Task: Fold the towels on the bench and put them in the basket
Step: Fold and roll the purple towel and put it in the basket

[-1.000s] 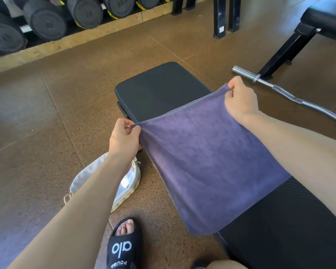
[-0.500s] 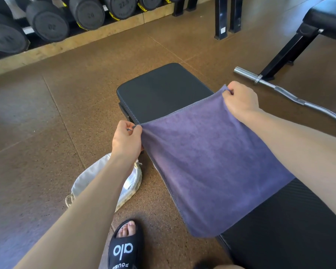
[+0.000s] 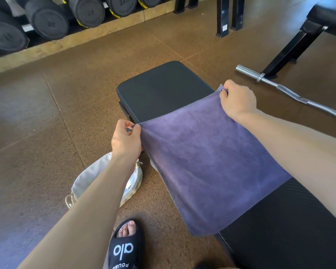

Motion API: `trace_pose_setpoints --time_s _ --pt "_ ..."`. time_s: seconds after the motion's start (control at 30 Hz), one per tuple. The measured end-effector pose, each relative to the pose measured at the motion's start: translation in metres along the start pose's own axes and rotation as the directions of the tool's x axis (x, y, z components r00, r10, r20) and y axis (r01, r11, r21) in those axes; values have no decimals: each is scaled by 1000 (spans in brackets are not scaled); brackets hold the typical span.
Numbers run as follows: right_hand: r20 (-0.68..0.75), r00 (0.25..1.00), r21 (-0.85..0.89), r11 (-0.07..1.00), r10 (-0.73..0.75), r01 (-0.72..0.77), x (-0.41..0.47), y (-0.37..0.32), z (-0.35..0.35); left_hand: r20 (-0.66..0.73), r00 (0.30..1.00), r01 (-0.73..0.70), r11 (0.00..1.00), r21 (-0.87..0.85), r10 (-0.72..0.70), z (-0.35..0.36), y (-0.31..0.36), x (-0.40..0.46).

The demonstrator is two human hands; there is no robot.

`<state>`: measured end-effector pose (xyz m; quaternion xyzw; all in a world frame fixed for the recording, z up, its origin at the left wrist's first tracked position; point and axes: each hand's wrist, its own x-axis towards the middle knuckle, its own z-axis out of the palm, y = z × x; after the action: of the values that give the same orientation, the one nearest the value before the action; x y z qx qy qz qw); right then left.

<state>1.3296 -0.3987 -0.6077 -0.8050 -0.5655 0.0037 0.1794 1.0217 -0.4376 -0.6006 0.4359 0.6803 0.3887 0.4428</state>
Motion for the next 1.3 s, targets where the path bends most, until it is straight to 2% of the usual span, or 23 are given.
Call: trace_pose_setpoints --time_s 0.1,0.17,0.37,0.47,0.57,0.67,0.73,0.77,0.83,0.87,0.9,0.97,1.03,1.1,1.2,1.23,1.3 --pt "-22 1000 -73 997 5 -7 0 -4 2 -15 1000 22 1000 5 -22 2 -3 3" --pt "-7 999 -58 998 31 -32 1 -6 1 -3 1000 16 999 32 -16 2 -7 5" --pt "215 960 199 955 179 -222 11 -1 -6 -10 999 -48 992 116 50 4 -14 12" --pt "262 945 266 927 194 -264 18 5 -15 10 998 -57 990 126 57 3 -12 13" --pt "223 965 151 973 139 -175 15 11 -17 19 999 -28 995 96 27 1 -10 12" --pt "13 1000 -83 996 -14 15 -1 9 -15 -23 997 -75 979 190 80 -1 -7 9" --pt "-123 983 -147 982 -135 116 -18 1 -17 -14 970 -222 908 356 243 1 -3 1" --pt "-160 967 -146 974 -197 175 -29 -5 -19 12 934 -326 835 442 358 3 1 -4" --pt "-161 936 -108 948 -314 300 -56 -16 -22 149 784 -566 595 570 602 10 13 -22" --pt "-131 927 -84 935 -352 344 -72 -18 -23 263 693 -670 463 580 672 16 18 -33" --pt "-74 928 -67 930 -366 361 -89 -17 -23 381 611 -750 353 560 694 23 18 -44" --pt "83 942 -74 940 -326 332 -119 -7 -22 587 526 -828 213 520 615 39 1 -69" --pt "201 949 -130 954 -243 272 -141 18 -27 708 531 -829 113 548 465 49 -21 -91" --pt "246 963 -164 974 -111 154 -148 45 -35 745 547 -812 26 583 382 50 -36 -96" --pt "255 959 -227 972 120 -61 -150 71 -49 753 565 -802 11 597 336 44 -35 -92" --pt "220 968 -251 966 125 -68 -154 72 -53 741 580 -792 19 610 339 44 -32 -95" --pt "135 991 -236 970 -24 55 -168 64 -57 726 592 -781 30 623 349 46 -26 -110"
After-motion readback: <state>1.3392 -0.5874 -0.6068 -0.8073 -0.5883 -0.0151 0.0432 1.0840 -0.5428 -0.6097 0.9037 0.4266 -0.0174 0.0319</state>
